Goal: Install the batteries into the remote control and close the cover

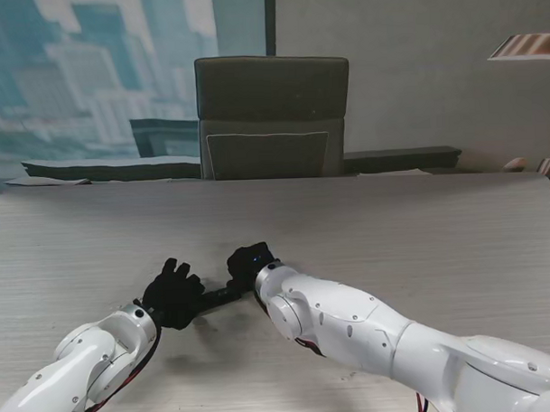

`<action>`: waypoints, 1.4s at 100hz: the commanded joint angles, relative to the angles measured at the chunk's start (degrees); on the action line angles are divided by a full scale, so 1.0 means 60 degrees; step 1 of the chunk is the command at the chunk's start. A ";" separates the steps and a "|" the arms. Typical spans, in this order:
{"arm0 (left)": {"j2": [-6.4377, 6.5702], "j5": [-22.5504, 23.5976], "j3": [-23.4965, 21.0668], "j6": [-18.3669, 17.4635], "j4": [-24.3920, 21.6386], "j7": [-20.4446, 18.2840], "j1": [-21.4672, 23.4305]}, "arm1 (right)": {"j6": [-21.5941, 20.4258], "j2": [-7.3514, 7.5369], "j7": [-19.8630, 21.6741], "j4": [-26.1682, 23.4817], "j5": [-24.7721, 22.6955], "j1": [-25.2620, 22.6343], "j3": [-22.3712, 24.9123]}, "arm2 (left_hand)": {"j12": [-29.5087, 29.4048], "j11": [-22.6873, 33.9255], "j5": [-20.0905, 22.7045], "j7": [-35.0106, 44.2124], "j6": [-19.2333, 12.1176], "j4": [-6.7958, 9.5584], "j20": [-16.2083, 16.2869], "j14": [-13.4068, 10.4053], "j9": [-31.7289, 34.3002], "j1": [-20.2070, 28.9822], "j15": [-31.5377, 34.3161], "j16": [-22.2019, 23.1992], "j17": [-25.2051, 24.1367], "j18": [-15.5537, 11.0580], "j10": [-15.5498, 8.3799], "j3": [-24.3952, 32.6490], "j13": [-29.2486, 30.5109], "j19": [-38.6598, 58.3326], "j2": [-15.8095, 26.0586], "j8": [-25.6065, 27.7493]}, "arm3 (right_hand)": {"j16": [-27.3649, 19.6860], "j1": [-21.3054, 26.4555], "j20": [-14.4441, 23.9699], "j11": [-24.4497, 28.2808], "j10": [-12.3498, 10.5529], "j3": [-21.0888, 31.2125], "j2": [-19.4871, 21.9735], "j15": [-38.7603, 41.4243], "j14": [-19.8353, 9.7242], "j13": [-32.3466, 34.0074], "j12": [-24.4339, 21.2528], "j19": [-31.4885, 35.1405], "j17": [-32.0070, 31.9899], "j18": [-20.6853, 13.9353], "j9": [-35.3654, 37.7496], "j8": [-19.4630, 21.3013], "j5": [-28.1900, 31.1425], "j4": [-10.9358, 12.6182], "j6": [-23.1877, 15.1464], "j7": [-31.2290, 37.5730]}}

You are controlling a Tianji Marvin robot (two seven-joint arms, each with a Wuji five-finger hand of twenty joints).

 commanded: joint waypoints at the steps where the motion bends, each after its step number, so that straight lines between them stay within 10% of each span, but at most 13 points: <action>1: 0.0023 0.0038 0.0091 0.0015 0.0393 -0.0333 0.0216 | -0.0003 0.0149 0.0106 -0.0225 -0.0092 -0.0211 0.0050 | 0.0161 0.0168 0.0625 0.1440 -0.3239 0.0416 0.0027 -0.0179 -0.0098 0.1554 0.0118 -0.0098 -0.0096 -0.0030 -0.0266 0.0009 -0.0052 0.0163 -0.0331 0.0692 | 0.0078 0.0291 0.0238 0.0320 -0.0034 -0.0169 -0.0410 0.0220 -0.0039 0.0190 0.0090 0.0335 -0.0014 -0.0123 0.0235 -0.0143 -0.0001 -0.0208 -0.0192 0.0286; 41: 0.0025 0.0040 0.0112 0.0006 0.0389 -0.0353 0.0200 | -0.0124 0.0771 -0.0096 -0.1285 -0.0629 -0.0552 0.0643 | 0.0161 0.0167 0.0623 0.1441 -0.3243 0.0416 0.0028 -0.0174 -0.0104 0.1553 0.0119 -0.0099 -0.0090 -0.0034 -0.0253 0.0005 -0.0046 0.0166 -0.0324 0.0694 | -0.0016 0.0044 0.0199 0.0008 0.0030 -0.0363 -0.0527 -0.0160 -0.0057 -0.0154 -0.0024 0.0209 -0.0208 -0.0147 -0.0176 -0.0367 -0.0444 -0.0246 -0.0076 -0.0045; 74: 0.0023 0.0025 0.0104 -0.0002 0.0394 -0.0343 0.0201 | -0.0545 0.2090 0.0189 -0.2856 -0.2257 -0.1507 0.1891 | 0.0162 0.0170 0.0633 0.1445 -0.3270 0.0415 0.0027 -0.0178 -0.0097 0.1556 0.0117 -0.0100 -0.0092 -0.0029 -0.0251 0.0008 -0.0048 0.0165 -0.0325 0.0695 | -0.0186 0.0052 -0.0027 -0.0848 0.0328 -0.0069 -0.1374 -0.1640 -0.0167 -0.1678 -0.0368 -0.0319 -0.0990 -0.0277 -0.2240 -0.1052 -0.2748 -0.0300 0.0546 -0.1255; 93: 0.0023 0.0045 0.0093 0.0008 0.0372 -0.0365 0.0213 | -0.0725 0.2655 0.0505 -0.3563 -0.3232 -0.2415 0.2799 | 0.0160 0.0167 0.0625 0.1445 -0.3255 0.0418 0.0027 -0.0171 -0.0096 0.1562 0.0116 -0.0100 -0.0095 -0.0029 -0.0260 0.0001 -0.0048 0.0164 -0.0321 0.0696 | -0.0103 -0.0004 -0.0420 -0.1107 0.0414 0.0346 -0.1938 -0.2355 -0.0207 -0.2217 -0.0582 -0.0868 -0.1376 -0.0223 -0.2953 -0.0023 -0.3163 0.0403 0.0871 -0.2120; 140: 0.0025 0.0035 0.0139 0.0010 0.0362 -0.0438 0.0182 | -0.0785 0.2930 -0.0023 -0.4048 -0.4109 -0.3639 0.3614 | 0.0162 0.0170 0.0626 0.1440 -0.3237 0.0415 0.0028 -0.0185 -0.0094 0.1556 0.0123 -0.0098 -0.0095 -0.0026 -0.0265 0.0003 -0.0038 0.0167 -0.0319 0.0692 | -0.0123 0.0188 -0.0676 -0.1129 0.0402 0.1033 -0.3608 -0.2678 -0.0444 -0.2743 -0.0506 -0.1160 -0.1547 -0.0361 -0.4089 -0.0251 -0.4063 0.0140 0.1392 -0.2794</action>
